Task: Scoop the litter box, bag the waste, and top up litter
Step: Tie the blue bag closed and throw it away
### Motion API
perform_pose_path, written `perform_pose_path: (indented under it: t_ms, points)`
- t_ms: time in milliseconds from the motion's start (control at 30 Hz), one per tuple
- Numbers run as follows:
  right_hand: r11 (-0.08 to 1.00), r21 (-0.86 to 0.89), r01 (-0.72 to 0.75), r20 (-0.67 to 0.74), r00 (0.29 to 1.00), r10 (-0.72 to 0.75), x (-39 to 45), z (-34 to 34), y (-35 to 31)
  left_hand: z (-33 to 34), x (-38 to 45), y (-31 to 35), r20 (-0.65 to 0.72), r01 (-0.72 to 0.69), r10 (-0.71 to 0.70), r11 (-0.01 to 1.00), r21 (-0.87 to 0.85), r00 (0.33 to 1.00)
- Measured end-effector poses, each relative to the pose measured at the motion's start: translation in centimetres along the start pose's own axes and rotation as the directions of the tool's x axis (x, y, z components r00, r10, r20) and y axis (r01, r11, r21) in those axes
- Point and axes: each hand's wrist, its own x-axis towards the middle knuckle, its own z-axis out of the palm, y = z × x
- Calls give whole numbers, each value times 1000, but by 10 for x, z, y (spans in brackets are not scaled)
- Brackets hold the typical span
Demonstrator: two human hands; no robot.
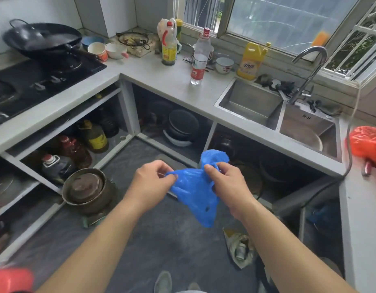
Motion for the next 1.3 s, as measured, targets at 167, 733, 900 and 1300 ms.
perform_pose_path:
  t_ms: [167,733,900,1300]
  points:
    - [994,-2,-105,-128,986,104,15,-26,11,-28,17,-21,-124,220,-345,796,-564,930]
    - [992,-73,-106,24,994,108,12,-5,-22,-52,9,-42,-265,-79,-206,631,-772,942]
    - [988,-137,-65,23,997,69,17,-4,-22,-46,3,-41,-262,-102,-177,611,-785,949]
    - [788,-484,381,315,916,-249,69,-13,-46,-16,31,-9,-251,-83,-74,824,-561,965]
